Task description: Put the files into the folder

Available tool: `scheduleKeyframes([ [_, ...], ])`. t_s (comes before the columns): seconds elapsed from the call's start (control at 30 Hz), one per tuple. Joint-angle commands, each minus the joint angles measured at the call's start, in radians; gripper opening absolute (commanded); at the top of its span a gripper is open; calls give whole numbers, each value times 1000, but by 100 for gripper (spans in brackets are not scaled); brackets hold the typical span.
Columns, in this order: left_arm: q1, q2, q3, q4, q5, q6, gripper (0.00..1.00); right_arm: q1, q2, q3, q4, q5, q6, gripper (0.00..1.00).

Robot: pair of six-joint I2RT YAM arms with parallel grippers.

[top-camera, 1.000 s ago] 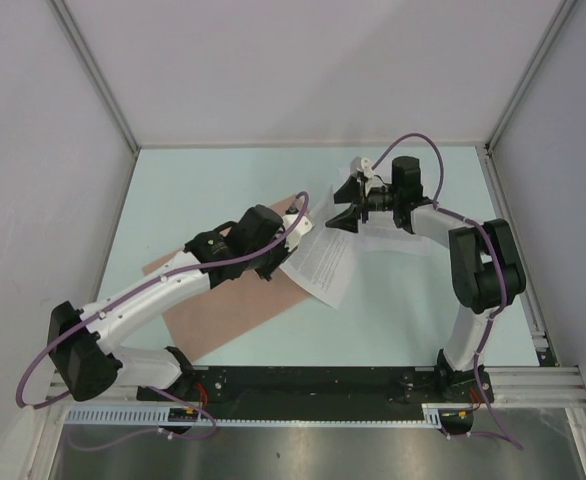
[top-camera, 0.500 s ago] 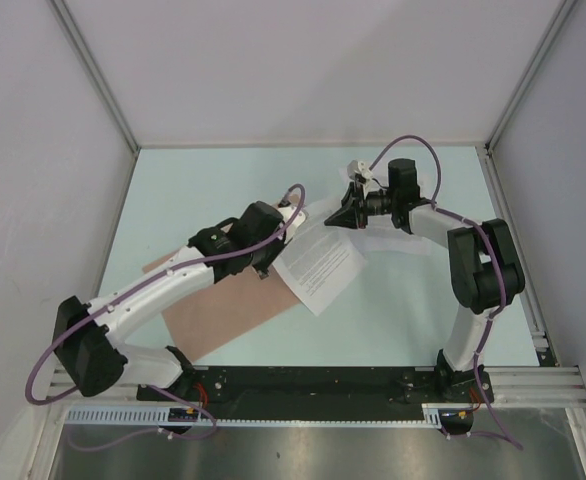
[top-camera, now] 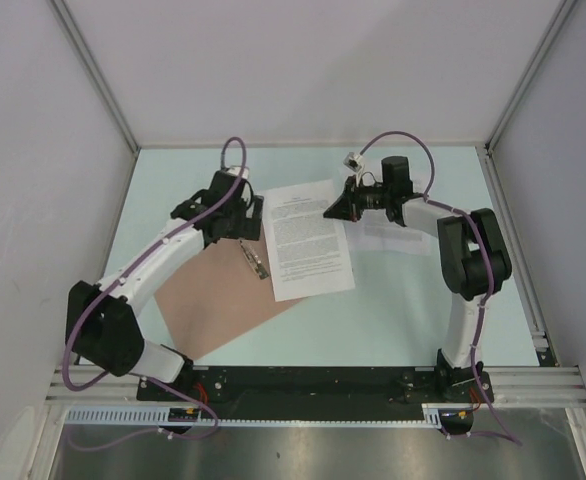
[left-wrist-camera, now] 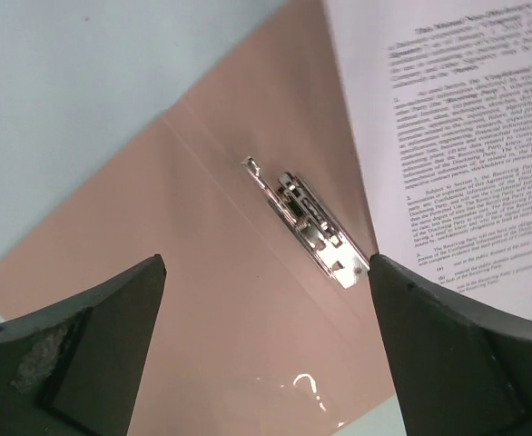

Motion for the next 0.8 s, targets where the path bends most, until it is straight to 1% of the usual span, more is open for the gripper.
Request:
scheduleKeyframes([
  [0.0,119,-74,-80,84,129,-169,99,20,79,104,-132,51,73,0],
  [0.07,168,-83,-103,123,196,-186,96,22,125,140,-155,25,78,0],
  [0.13,185,-72,-111,128,251,-198,94,23,153,163,-178,8,72,0],
  [0.2,199,-65,-114,128,265,-203,94,25,193,207,-223,-13,61,0],
  [0.27,206,-59,-125,143,265,-212,94,26,221,250,-324,-38,1,0],
  [0.33,217,-52,-148,164,318,-226,94,32,263,327,-394,-55,-39,0],
  [0.37,220,-36,-153,180,329,-231,94,37,282,359,-495,-59,-101,0],
  [0.4,222,-26,-157,186,340,-235,94,38,323,435,-552,-64,-134,0],
  [0.47,225,6,-159,193,358,-237,94,48,352,492,-667,-55,-212,0],
  [0.53,226,24,-160,200,357,-241,94,55,383,552,-724,-52,-249,0],
  [0.77,229,57,-171,218,339,-252,94,83,475,715,-781,-52,-246,0],
])
